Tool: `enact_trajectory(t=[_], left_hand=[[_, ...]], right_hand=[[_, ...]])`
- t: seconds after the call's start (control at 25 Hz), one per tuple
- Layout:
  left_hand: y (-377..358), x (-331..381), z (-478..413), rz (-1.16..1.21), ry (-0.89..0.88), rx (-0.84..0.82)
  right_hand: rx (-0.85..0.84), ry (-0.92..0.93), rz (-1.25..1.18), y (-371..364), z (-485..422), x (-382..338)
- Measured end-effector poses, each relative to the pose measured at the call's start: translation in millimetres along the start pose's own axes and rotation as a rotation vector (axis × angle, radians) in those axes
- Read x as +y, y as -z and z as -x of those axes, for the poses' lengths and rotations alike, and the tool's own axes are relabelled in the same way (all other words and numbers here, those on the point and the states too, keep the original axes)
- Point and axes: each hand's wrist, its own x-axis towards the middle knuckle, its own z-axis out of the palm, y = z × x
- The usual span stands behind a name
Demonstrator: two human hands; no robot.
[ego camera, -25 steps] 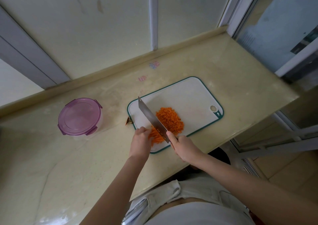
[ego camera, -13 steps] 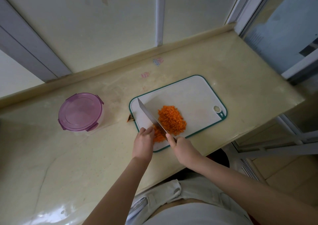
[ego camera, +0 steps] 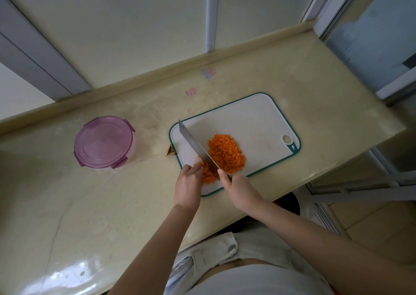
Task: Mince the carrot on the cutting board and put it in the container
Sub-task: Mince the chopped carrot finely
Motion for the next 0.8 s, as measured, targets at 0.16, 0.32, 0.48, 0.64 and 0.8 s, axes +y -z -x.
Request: enact_trajectory(t=[0.16, 0.32, 0.48, 0.64, 0.8], left_hand=[[1.8, 2.5, 0.2, 0.017, -0.006, 0.038], [1.0, 9.0, -0.1, 0.053, 0.004, 0.093], [1.0, 12.9, -1.4, 0.113, 0.043, 0.073], [8.8, 13.1, -2.2, 0.125, 0.052, 0.021], [13.1, 14.6, -2.0, 0.207, 0.123, 0.031]], right_hand=[[-0.064, -0.054, -0.159, 10.5, -13.4, 12.0], [-0.037, -0.036, -0.170, 8.9, -13.2, 10.5], [-0.019, -0.027, -0.200, 11.7, -9.2, 6.8], [-0.009, -0.006, -0.195, 17.6, -2.1, 3.9], [-0.001, -0.008, -0.206, 23.8, 4.2, 1.2]])
